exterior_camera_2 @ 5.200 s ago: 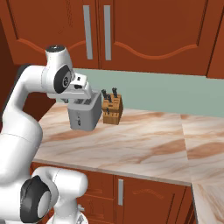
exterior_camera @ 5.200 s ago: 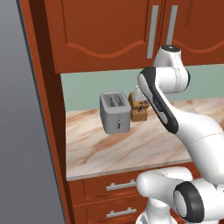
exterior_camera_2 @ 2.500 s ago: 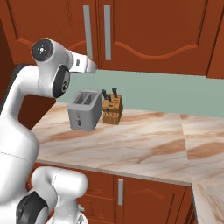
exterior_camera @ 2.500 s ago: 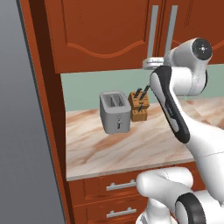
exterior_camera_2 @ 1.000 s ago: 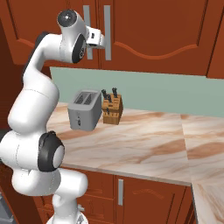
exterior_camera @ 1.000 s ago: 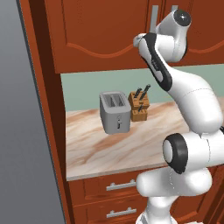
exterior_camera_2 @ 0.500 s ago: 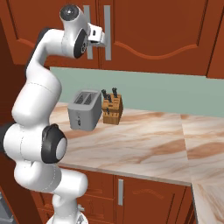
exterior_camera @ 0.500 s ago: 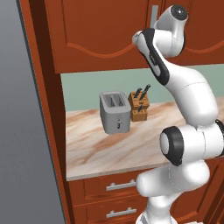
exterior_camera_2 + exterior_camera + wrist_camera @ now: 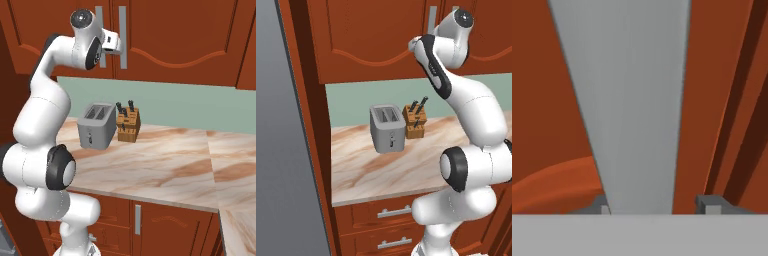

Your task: Open the cabinet, pick the kettle from the cabinet, and place it in the sink.

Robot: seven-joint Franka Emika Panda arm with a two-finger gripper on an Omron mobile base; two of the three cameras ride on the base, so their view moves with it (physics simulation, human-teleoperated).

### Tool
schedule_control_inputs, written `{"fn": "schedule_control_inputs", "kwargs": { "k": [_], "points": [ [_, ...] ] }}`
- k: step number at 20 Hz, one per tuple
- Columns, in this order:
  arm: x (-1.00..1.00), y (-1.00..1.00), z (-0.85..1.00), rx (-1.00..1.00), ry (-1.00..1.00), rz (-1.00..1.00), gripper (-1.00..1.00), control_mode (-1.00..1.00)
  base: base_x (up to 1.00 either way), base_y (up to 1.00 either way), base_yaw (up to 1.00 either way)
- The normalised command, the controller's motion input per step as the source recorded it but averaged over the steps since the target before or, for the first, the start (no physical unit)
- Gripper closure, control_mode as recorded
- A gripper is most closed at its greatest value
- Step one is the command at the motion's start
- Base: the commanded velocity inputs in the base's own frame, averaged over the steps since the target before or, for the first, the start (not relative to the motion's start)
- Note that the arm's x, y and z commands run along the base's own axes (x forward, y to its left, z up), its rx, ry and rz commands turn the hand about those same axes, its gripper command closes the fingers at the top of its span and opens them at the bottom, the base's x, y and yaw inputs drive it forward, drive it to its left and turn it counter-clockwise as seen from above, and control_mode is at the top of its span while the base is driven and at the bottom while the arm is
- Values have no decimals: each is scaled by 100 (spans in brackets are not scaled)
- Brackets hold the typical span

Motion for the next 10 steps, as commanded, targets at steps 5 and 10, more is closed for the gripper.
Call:
{"fn": "schedule_control_inputs", "kwargs": {
  "k": [5,10],
  "points": [
    [10,27,-26,0,-13,5,100,-100,0,0,0],
    [5,40,-15,0,2,0,100,-100,0,0,0]
  ]
}}
